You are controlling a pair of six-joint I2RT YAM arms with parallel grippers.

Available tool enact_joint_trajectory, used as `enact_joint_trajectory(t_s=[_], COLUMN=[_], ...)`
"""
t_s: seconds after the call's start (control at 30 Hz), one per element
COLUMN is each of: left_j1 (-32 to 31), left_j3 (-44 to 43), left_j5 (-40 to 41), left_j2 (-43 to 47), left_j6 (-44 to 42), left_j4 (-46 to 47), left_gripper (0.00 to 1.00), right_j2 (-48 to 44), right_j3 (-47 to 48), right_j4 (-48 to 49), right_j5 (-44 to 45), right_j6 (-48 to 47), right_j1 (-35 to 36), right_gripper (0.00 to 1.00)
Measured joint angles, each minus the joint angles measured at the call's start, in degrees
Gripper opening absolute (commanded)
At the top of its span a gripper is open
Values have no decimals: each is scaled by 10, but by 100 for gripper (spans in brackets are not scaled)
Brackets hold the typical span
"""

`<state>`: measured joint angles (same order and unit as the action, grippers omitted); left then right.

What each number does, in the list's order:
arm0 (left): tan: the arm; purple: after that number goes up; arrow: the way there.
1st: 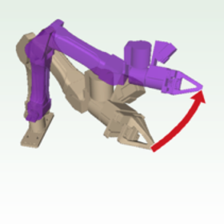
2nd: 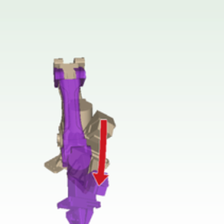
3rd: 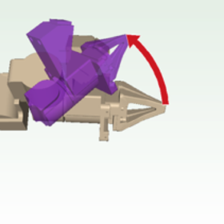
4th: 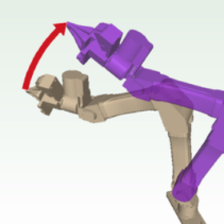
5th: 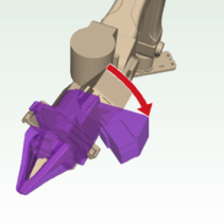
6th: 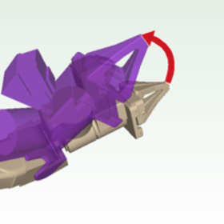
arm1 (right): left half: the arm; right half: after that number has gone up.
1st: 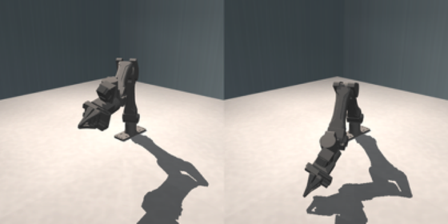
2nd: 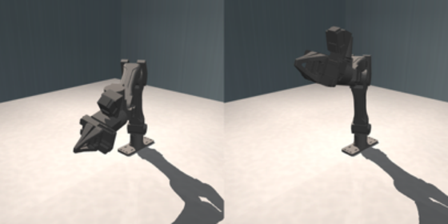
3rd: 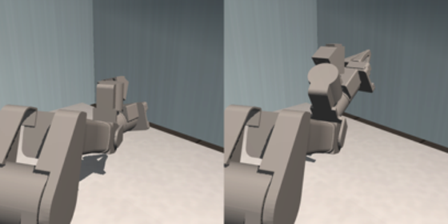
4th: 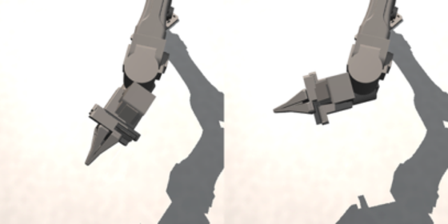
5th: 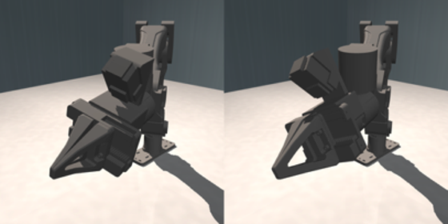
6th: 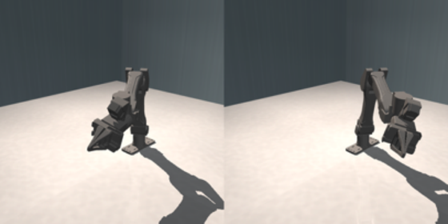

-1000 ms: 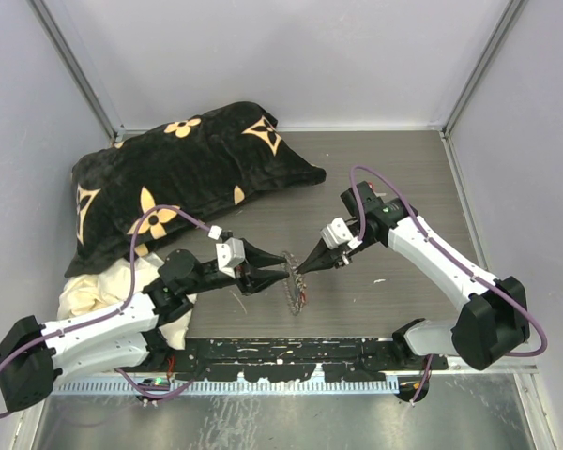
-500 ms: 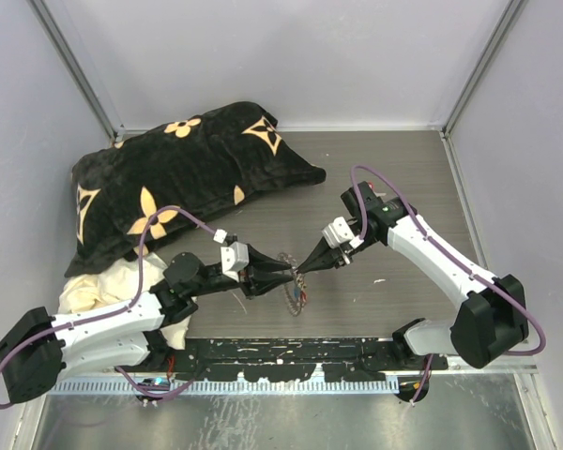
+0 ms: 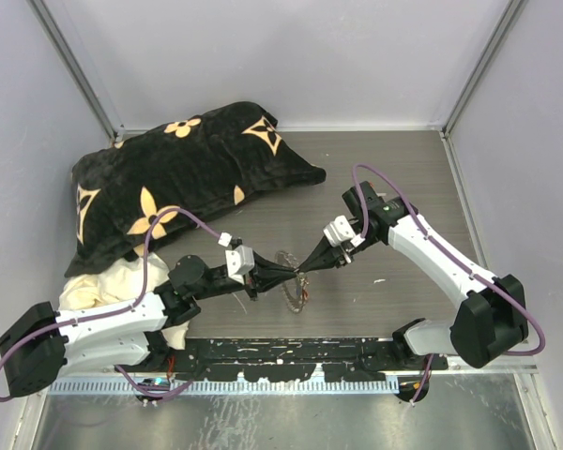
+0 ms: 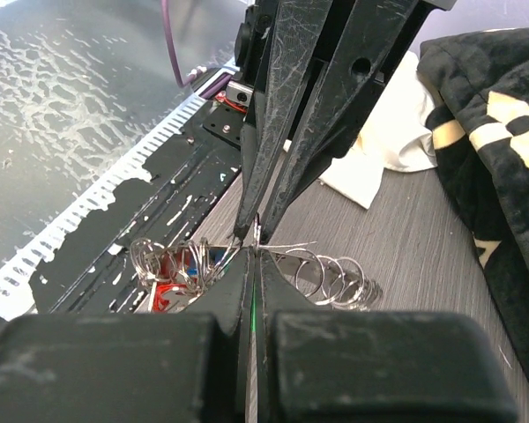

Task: Remove the keys from the keyring
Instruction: Remove the key from the keyring.

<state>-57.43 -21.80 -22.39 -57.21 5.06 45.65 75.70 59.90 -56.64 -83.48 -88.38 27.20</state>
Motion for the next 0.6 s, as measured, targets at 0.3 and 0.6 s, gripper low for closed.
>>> enact_joint_trajectory(t_s=[0.3,0.6], left_j1=[-8,-10], left_j3=[-11,-83], left_j5=[37,49], left_j2=[18,40], left_j6=[-36,-75], left_j4=[-52,-243], left_gripper=[0,0], right_j2=[0,0], right_j3=[0,0], right_j4=[-3,7], right_j5=[8,19], right_j6=[1,22], right_j1=[-2,0], right_gripper=[13,18])
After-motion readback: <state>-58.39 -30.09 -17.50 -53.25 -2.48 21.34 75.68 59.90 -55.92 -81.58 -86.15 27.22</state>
